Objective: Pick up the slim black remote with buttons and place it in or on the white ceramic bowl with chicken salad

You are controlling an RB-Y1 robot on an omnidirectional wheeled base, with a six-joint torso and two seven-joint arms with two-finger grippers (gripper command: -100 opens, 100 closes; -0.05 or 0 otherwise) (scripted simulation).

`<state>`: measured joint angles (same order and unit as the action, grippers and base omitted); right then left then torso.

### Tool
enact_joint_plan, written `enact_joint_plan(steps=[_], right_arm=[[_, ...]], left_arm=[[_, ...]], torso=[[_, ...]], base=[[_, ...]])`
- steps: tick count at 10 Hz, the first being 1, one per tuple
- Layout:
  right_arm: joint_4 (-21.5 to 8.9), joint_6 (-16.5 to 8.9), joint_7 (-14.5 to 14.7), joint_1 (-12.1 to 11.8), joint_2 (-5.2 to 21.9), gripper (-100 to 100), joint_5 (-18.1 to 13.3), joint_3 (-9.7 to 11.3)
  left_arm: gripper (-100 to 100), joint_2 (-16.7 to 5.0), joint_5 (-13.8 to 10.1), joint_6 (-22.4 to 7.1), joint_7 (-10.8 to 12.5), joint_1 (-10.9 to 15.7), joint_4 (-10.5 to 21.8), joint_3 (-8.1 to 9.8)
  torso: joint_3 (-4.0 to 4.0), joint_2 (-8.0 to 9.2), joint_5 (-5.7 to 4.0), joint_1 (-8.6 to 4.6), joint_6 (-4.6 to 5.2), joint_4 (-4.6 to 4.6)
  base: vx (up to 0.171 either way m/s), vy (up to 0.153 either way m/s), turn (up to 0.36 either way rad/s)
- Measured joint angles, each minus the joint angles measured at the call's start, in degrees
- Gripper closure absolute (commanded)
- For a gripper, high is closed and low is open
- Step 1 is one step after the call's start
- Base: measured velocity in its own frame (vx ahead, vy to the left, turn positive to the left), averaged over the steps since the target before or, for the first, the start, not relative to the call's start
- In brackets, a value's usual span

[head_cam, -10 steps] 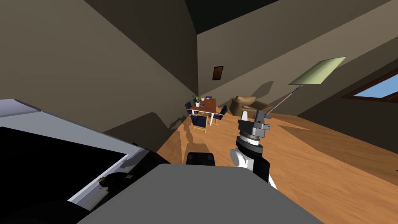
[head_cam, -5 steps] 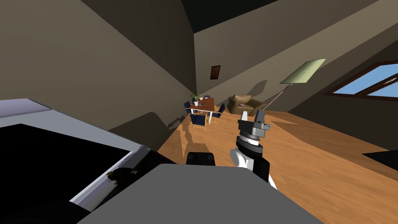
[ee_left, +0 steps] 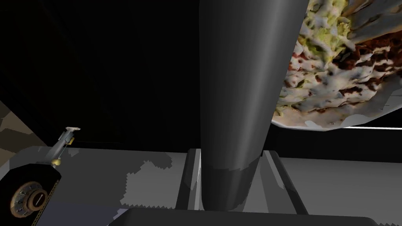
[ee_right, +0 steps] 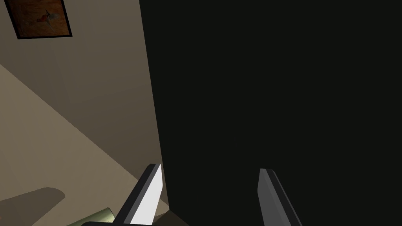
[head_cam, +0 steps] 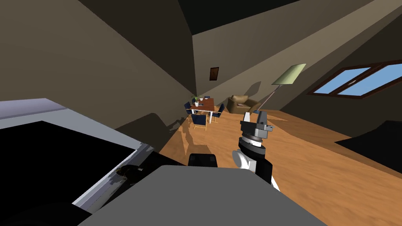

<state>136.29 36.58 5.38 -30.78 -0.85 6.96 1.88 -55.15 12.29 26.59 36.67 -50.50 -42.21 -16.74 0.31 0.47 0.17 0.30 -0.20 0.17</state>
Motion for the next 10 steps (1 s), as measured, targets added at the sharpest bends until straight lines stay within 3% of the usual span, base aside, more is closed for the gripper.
enact_joint_plan(steps=[6,7,10], right_arm=[[0.0,0.0,0.0,0.0,0.0,0,0.0,0.0],[0.0,0.0,0.0,0.0,0.0,0,0.0,0.0],[0.0,0.0,0.0,0.0,0.0,0,0.0,0.0]], left_arm=[[100,1.3,2.0,0.8,5.8,0.5,3.3,-3.52],[-100,1.4,2.1,1.0,6.0,0.5,3.5,-3.61],[-100,1.4,2.0,1.0,6.0,0.5,3.5,-3.60]], torso=[[-0.19,-0.32,-0.03,-0.10,0.00,-0.08],[-0.27,-0.48,-0.04,-0.15,0.02,-0.09],[-0.38,-0.67,-0.06,-0.22,0.03,-0.14]], base=[[-0.091,0.029,-0.067],[-0.008,0.003,0.004],[0.000,0.000,0.000]])
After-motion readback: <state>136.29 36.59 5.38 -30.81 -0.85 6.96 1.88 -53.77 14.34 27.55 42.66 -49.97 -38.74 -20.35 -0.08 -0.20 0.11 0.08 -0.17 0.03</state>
